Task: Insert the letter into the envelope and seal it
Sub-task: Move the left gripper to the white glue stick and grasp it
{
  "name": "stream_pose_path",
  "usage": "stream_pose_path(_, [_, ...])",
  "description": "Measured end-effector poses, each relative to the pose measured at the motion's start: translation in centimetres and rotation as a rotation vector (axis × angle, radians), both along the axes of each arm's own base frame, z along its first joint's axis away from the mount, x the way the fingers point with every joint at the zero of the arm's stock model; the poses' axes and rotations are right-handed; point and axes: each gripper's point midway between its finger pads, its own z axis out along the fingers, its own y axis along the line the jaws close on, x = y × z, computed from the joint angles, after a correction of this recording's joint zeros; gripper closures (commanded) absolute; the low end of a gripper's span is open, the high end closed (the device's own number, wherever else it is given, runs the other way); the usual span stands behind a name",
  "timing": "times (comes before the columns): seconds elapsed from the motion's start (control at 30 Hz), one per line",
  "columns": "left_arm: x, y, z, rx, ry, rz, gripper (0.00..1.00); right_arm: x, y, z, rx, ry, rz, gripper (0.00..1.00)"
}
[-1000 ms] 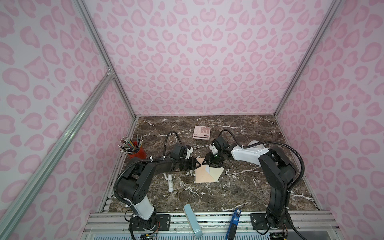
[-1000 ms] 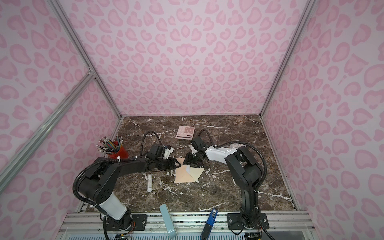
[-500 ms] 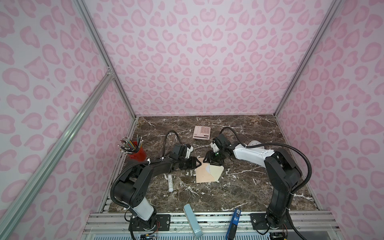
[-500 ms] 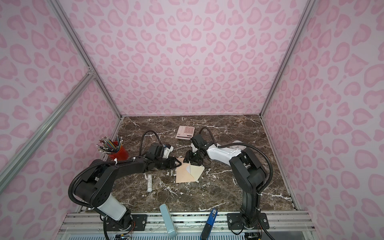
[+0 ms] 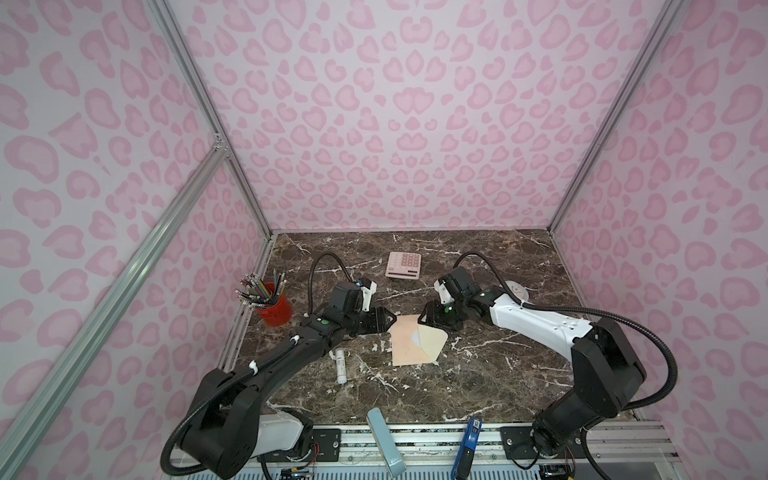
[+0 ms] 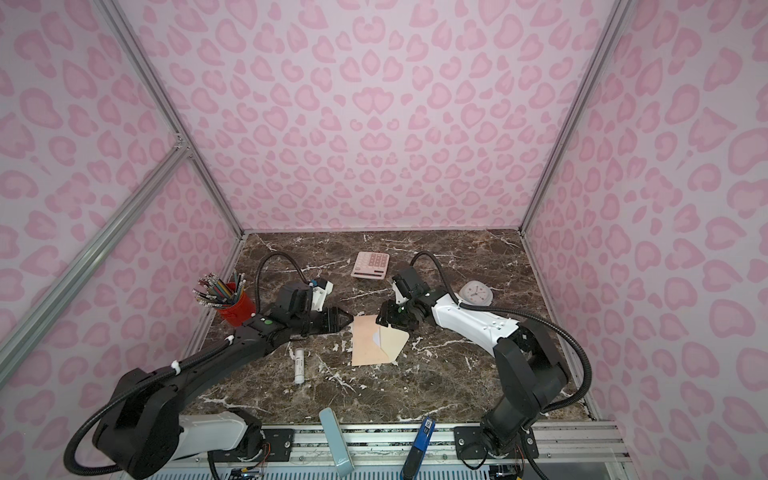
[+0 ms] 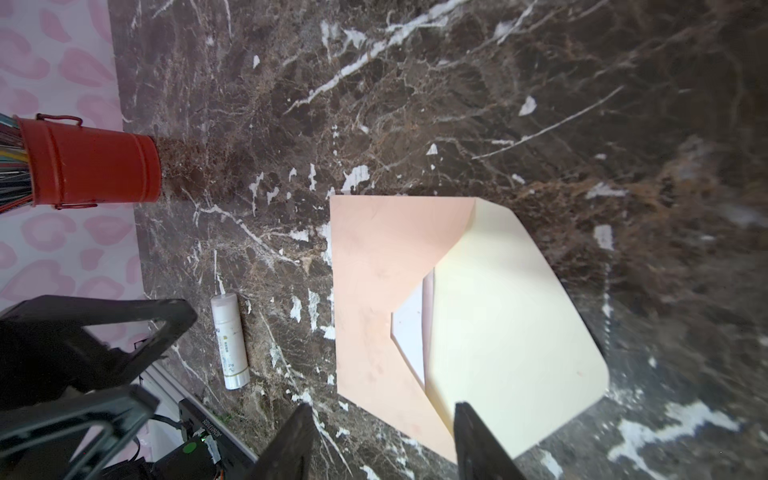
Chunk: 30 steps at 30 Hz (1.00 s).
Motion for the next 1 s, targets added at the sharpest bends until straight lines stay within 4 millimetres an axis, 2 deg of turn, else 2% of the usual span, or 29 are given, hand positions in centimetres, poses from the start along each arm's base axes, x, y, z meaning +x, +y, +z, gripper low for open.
stream_pose_path(0.13, [-1.5, 1.7, 2.8, 0.042, -0.056, 0.049, 0.42, -1.7, 0.0, 2.0, 0.019, -0.078, 0.035, 0.43])
stream_pose_path(0.27, [-3.1, 5.1, 3.1, 0.155, -0.029, 0.155, 0.42, -4.2, 1.0, 4.2, 0.035, -0.216, 0.11, 0.46])
stream_pose_path(0.37, [-5.0, 8.1, 2.1, 0.261, 0.025, 0.234, 0.41, -6.6, 2.1, 5.8, 0.056, -0.354, 0.206, 0.47])
stream_pose_path(0.53, [-7.6, 11.1, 0.7, 0.365, 0.103, 0.29, 0.39, -9.9, 4.1, 7.9, 0.09, -0.579, 0.361, 0.45])
stream_pose_path(0.63, [-8.2, 11.8, -0.3, 0.41, 0.155, 0.302, 0.38, -10.2, 4.7, 8.9, 0.066, -0.716, 0.392, 0.43])
stream_pose_path(0.7, [-8.3, 12.0, -1.7, 0.455, 0.215, 0.299, 0.38, -13.3, 6.3, 9.0, 0.081, -0.781, 0.532, 0.42])
stream_pose_path(0.73, [-8.4, 12.0, -2.4, 0.475, 0.244, 0.295, 0.38, -14.2, 6.9, 9.2, 0.088, -0.815, 0.578, 0.42])
stream_pose_path(0.83, [-8.5, 12.2, -3.8, 0.522, 0.305, 0.289, 0.47, -14.6, 7.6, 9.5, 0.065, -0.887, 0.612, 0.42])
stream_pose_path(1.0, [-8.5, 12.6, -5.6, 0.578, 0.377, 0.288, 0.46, -16.2, 8.8, 9.3, 0.059, -0.944, 0.702, 0.43])
